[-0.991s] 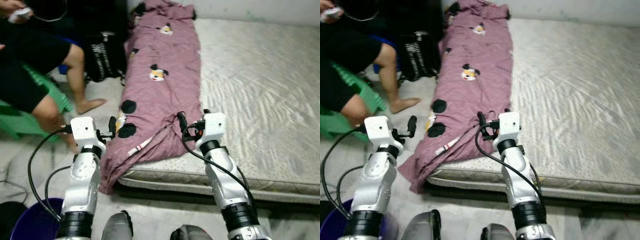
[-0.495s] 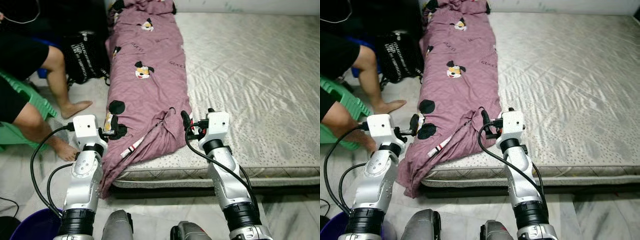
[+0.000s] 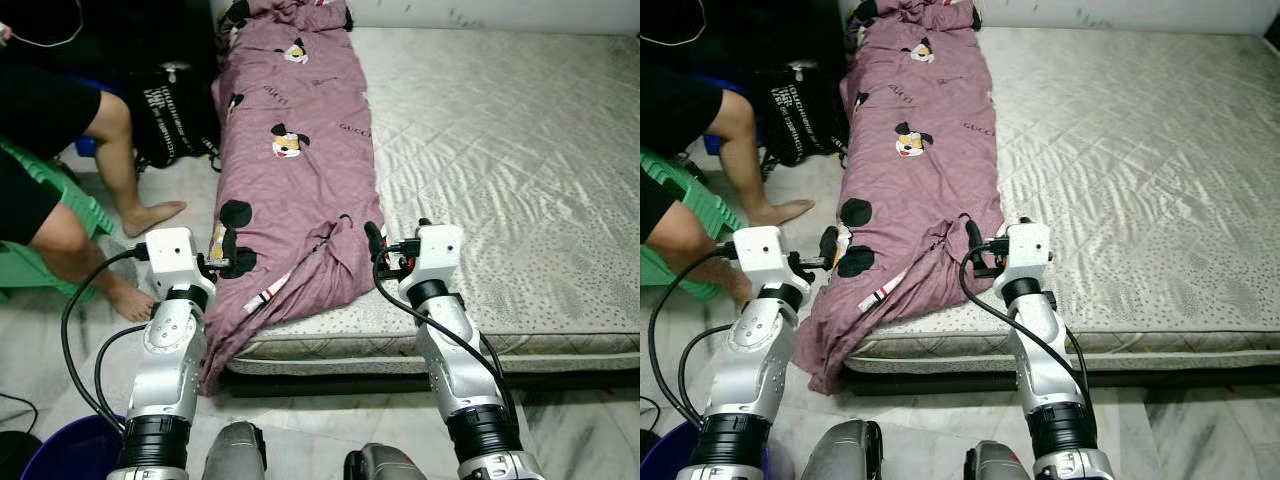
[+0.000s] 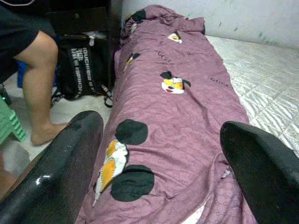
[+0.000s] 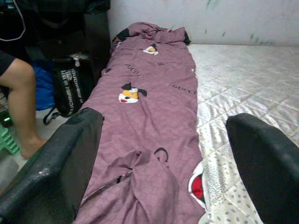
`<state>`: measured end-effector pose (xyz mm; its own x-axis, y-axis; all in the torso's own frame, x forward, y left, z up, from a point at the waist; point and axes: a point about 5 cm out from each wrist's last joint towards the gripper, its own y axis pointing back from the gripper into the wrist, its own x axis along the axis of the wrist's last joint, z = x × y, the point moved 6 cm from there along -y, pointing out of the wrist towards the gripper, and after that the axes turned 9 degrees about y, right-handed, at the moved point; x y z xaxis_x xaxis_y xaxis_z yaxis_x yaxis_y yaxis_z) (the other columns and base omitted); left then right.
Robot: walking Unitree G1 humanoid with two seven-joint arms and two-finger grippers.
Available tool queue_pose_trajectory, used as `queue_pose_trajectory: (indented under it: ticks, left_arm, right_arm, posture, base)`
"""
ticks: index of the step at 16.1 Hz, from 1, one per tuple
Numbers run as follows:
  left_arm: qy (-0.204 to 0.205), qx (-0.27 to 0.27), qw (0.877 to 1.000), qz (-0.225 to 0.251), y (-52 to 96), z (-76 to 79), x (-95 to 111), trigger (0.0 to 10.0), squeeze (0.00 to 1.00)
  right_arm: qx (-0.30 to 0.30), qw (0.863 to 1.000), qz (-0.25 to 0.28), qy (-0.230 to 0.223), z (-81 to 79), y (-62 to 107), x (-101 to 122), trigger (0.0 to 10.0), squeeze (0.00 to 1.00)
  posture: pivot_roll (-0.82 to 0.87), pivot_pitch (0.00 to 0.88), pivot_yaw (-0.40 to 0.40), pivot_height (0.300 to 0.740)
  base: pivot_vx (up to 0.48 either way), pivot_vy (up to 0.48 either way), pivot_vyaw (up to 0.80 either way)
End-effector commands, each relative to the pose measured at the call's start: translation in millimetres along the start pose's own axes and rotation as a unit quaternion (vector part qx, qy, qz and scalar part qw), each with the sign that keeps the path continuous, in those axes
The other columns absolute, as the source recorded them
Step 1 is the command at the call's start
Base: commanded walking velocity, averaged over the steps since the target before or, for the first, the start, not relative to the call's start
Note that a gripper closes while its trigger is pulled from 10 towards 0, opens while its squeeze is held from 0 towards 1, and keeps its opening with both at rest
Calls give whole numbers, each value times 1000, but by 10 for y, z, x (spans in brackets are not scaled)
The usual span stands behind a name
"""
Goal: Clean up the room
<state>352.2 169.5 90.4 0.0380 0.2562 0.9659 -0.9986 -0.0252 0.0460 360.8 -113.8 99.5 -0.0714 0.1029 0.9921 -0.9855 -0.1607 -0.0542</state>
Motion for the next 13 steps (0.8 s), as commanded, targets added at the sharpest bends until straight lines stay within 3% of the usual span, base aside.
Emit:
queue_pose_trajectory:
  ticks: [1,10,13]
  left_arm:
    - [-1,6,1000,-13,2,-33,-59,10000,0]
    - [2,10,1000,-14,-10,-38,-65,10000,0]
    - [3,12,1000,-14,-13,-44,-64,10000,0]
  right_arm:
    - [-5,1000,0,-2,34,-2,13,10000,0]
    - [6,1000,2,5,-4,-13,27,10000,0]
    - [7,1000,2,6,-7,-19,28,10000,0]
  posture:
    - [25,111,-18,740]
    - [23,113,-20,740]
    - [22,116,-22,718]
  base:
    - [0,0,0]
    - [0,0,0]
    - [0,0,0]
